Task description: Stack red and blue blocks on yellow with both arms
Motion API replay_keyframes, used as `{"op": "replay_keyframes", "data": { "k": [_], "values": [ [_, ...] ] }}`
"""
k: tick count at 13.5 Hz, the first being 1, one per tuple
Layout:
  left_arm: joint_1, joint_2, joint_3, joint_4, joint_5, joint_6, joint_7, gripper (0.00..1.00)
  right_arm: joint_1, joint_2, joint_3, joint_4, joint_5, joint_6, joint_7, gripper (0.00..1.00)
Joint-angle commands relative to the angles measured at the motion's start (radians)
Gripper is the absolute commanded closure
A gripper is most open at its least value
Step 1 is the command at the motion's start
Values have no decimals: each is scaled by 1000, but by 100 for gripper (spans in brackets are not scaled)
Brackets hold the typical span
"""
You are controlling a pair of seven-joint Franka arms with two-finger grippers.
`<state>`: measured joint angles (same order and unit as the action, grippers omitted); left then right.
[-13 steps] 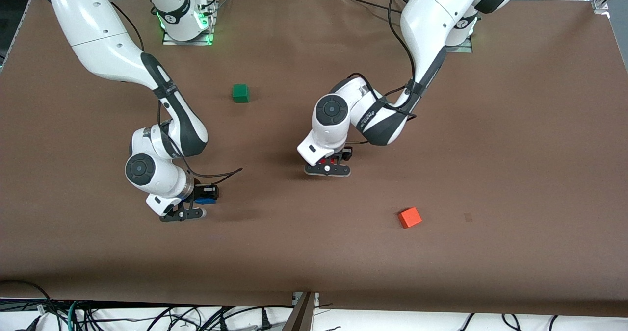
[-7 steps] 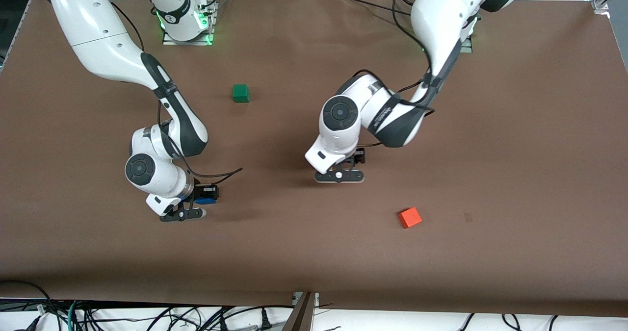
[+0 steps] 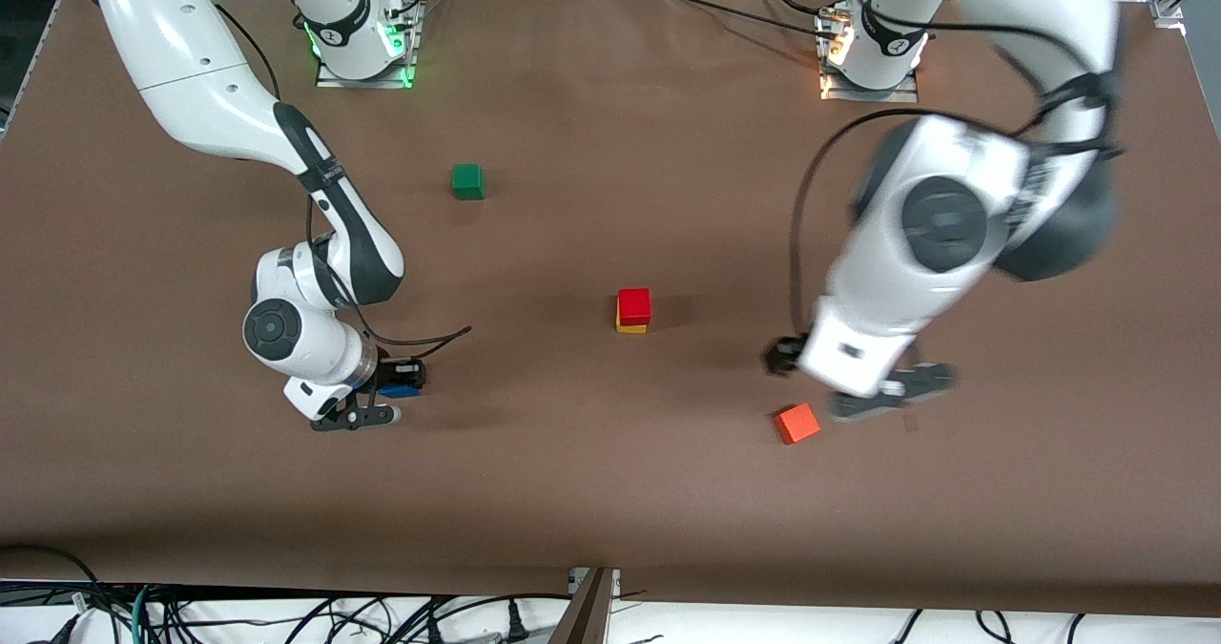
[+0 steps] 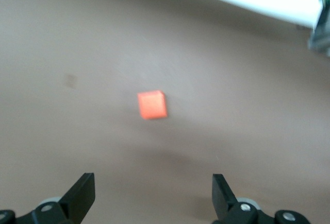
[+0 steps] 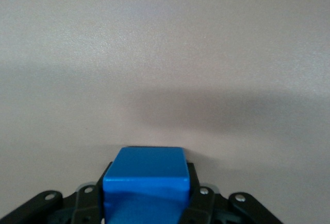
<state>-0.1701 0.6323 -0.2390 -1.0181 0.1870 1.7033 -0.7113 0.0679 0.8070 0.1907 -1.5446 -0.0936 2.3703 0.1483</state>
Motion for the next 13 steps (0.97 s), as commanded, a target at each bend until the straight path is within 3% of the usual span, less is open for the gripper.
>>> {"op": "replay_keyframes", "data": {
  "k": [1,5,7,10,13],
  "values": [
    [69,-90,-7,-19,-26,-36,137,0,-7,29,4,-9,3,49,-9,55],
    [226,-170,-13,-28,-55,-216,385,0,-5,26,6,-8,3,47,-7,55],
    [283,-213,-2,-45,-95,-238,495,0,-2,23,6,-6,3,46,-6,55],
    [267,-406,67,-323,-130,-229,526,0,6,-2,24,0,3,21,0,57],
    [264,-499,70,-485,-168,-134,524,0,9,-67,82,56,2,-167,97,57]
  ]
}}
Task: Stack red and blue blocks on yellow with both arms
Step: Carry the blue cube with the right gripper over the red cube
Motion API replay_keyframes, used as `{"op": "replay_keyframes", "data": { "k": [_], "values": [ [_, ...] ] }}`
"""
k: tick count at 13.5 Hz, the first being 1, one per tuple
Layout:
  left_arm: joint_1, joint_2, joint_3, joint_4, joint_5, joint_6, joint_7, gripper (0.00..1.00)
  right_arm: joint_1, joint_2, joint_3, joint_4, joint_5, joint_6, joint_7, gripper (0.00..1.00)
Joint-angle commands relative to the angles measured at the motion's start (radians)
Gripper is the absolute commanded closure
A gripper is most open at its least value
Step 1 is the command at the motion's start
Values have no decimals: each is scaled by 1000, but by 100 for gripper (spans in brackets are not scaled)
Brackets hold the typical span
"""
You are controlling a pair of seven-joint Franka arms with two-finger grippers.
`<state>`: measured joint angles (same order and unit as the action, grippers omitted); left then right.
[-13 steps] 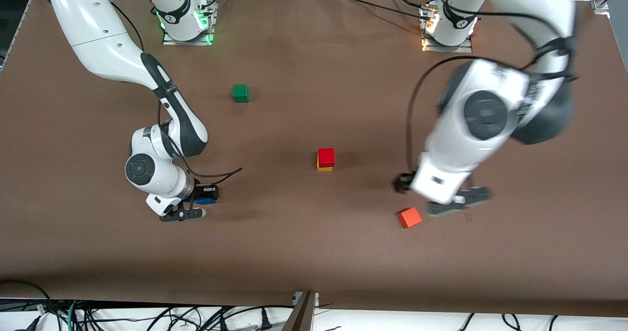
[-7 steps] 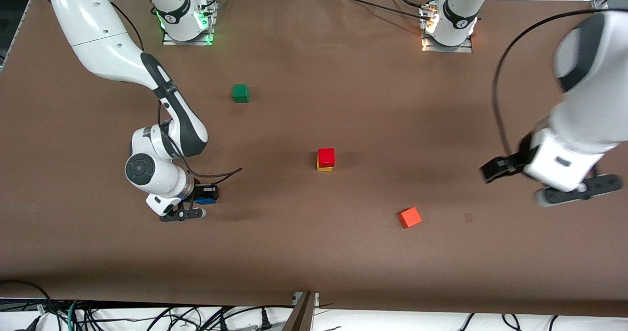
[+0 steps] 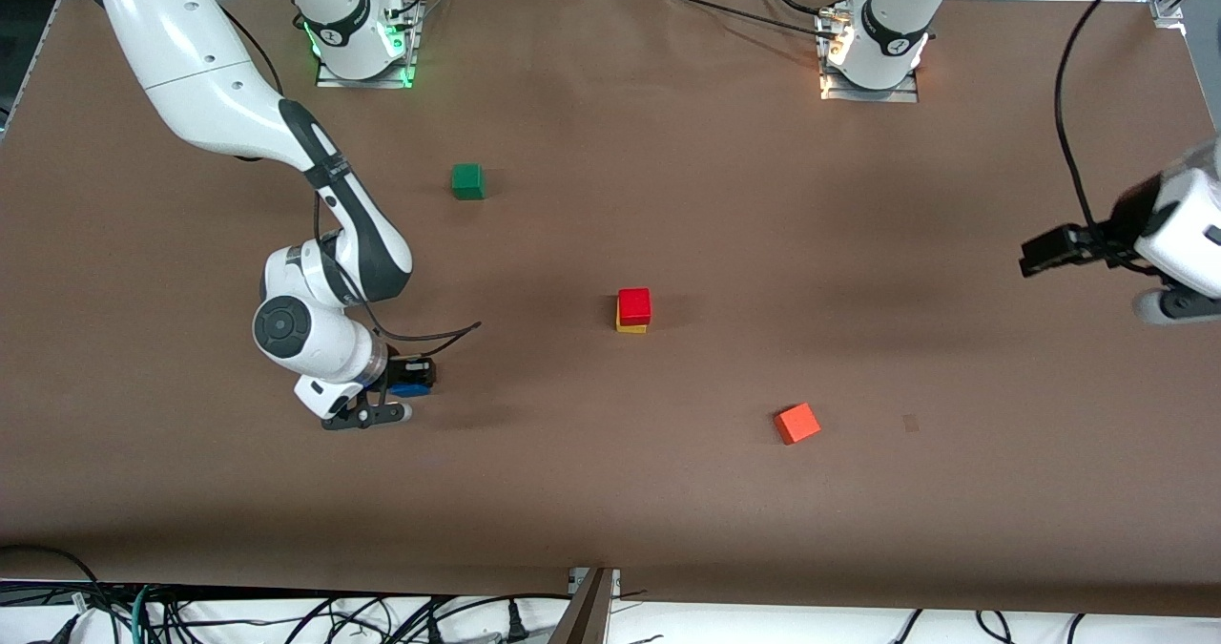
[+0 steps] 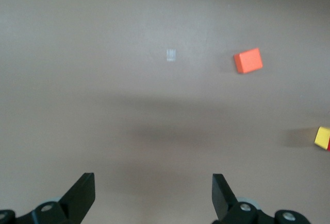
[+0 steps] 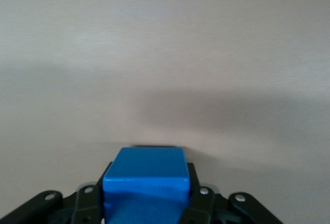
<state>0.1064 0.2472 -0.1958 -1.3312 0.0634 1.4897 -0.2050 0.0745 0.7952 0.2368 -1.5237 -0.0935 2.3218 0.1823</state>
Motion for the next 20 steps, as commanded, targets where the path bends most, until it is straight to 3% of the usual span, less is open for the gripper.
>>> {"op": "replay_keyframes", "data": {
  "k": [1,5,8,12,20],
  "values": [
    [-11,-126,27,-195,-66,83,18,0,7,-72,61,62,0,-184,109,57],
    [1,-106,27,-183,-66,77,16,0,135,-132,90,149,-9,-384,320,57],
    [15,-106,27,-181,-65,73,18,0,266,-142,90,223,-9,-447,524,57],
    [18,-101,27,-168,-68,73,19,0,401,-94,82,273,-17,-337,699,57],
    [18,-86,26,-143,-66,72,25,0,435,-51,73,273,-55,-194,707,56]
  ]
}}
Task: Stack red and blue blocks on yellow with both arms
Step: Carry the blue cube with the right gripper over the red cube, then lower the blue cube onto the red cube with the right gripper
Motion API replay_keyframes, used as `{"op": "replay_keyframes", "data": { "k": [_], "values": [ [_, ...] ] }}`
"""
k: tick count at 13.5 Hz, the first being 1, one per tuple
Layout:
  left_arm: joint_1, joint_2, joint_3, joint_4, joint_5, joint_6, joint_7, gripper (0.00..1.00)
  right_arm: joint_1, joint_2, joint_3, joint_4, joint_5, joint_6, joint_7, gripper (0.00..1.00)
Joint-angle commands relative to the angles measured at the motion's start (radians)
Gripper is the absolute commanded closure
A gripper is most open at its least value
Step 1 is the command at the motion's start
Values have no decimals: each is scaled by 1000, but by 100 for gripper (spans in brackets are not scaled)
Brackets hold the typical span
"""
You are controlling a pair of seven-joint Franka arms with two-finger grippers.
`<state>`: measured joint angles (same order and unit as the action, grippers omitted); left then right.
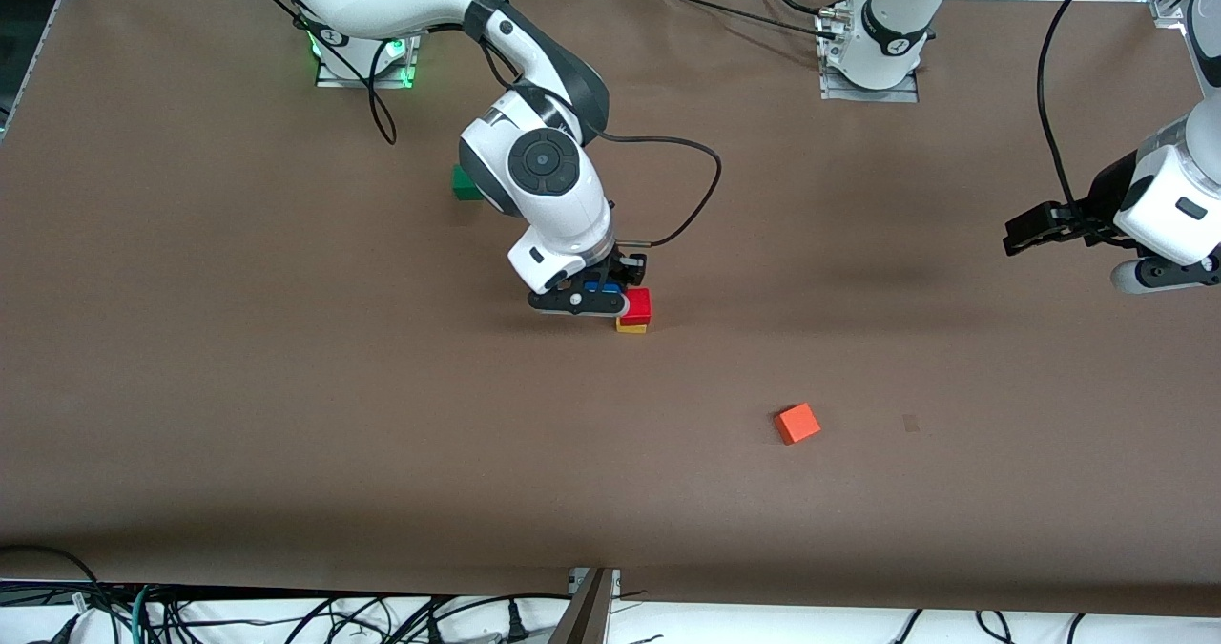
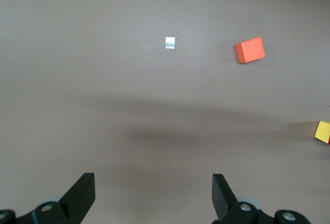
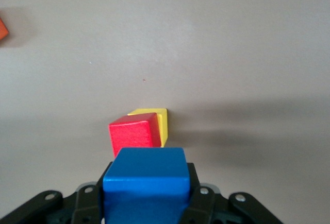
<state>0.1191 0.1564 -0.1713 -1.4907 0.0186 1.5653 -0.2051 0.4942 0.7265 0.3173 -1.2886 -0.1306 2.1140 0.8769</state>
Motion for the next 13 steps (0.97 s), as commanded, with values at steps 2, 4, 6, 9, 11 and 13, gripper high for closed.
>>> {"op": "replay_keyframes", "data": {
  "k": [2,4,6,9,11,13],
  "values": [
    [5,5,1,17,-22,-4,26,0,21,33,-7,38,-18,38,16,55],
    [5,5,1,17,-22,-4,23,0,33,48,-18,38,-21,61,16,55],
    [5,5,1,17,-22,-4,23,0,75,53,-65,38,-21,69,14,55],
    [5,5,1,17,-23,-4,24,0,132,60,-121,38,-21,98,13,52],
    [5,5,1,17,-23,-4,24,0,133,70,-121,40,-21,126,10,51],
    [5,5,1,17,-22,-4,23,0,139,76,-123,38,-27,145,7,49]
  ]
}}
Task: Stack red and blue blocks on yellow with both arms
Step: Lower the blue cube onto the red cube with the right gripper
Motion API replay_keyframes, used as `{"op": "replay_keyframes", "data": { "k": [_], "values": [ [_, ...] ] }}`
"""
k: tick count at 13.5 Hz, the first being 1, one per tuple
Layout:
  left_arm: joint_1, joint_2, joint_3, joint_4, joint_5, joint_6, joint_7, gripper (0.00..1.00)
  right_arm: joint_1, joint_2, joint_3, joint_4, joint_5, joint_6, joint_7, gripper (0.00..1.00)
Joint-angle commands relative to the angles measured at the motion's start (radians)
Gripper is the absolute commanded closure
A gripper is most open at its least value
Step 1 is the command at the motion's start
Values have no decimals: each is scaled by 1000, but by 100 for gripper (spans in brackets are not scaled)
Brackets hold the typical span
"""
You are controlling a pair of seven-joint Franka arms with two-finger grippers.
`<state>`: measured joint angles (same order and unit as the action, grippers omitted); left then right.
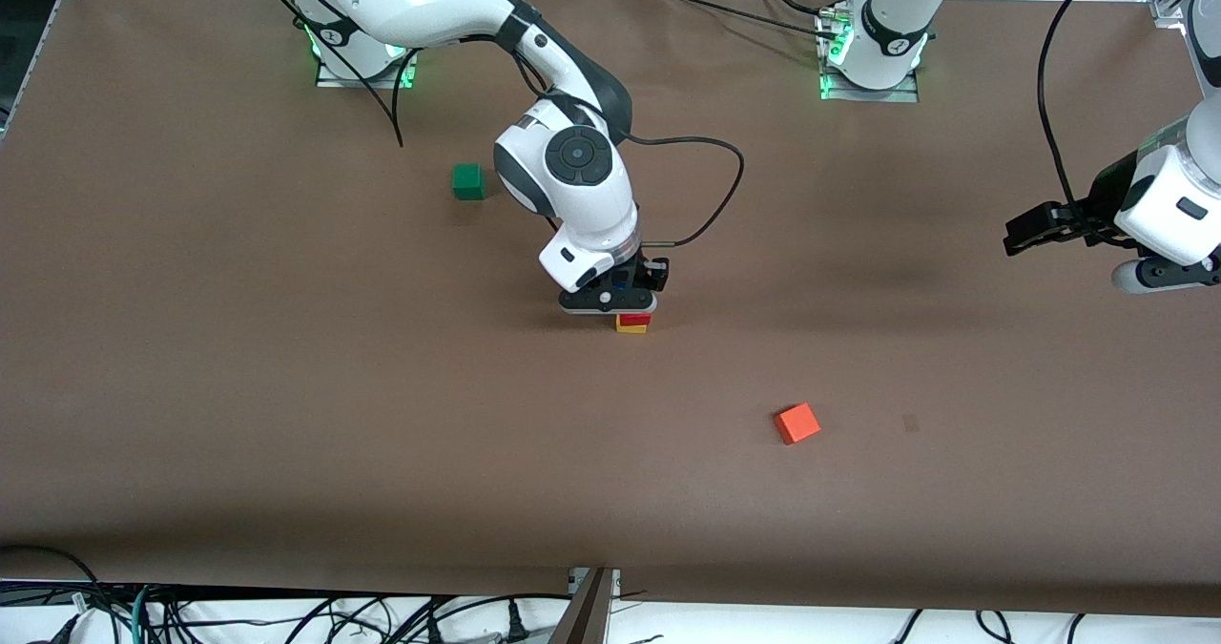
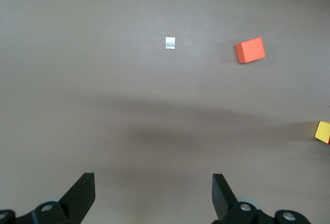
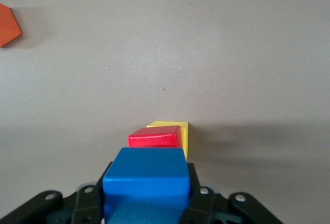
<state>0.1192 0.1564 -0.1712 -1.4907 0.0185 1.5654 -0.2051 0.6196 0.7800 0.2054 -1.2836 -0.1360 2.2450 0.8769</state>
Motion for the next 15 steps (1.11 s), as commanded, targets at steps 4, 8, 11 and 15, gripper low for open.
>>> {"op": "replay_keyframes", "data": {
  "k": [4,8,11,15],
  "values": [
    [5,5,1,17,-22,-4,23,0,20,42,-11,33,-80,30,7,48],
    [5,5,1,17,-22,-5,24,0,22,56,-11,33,-82,45,10,45],
    [5,5,1,17,-22,-5,24,0,23,64,-11,33,-108,51,11,41],
    [5,5,1,17,-22,-4,24,0,22,56,-12,33,-114,48,8,0]
  ]
}}
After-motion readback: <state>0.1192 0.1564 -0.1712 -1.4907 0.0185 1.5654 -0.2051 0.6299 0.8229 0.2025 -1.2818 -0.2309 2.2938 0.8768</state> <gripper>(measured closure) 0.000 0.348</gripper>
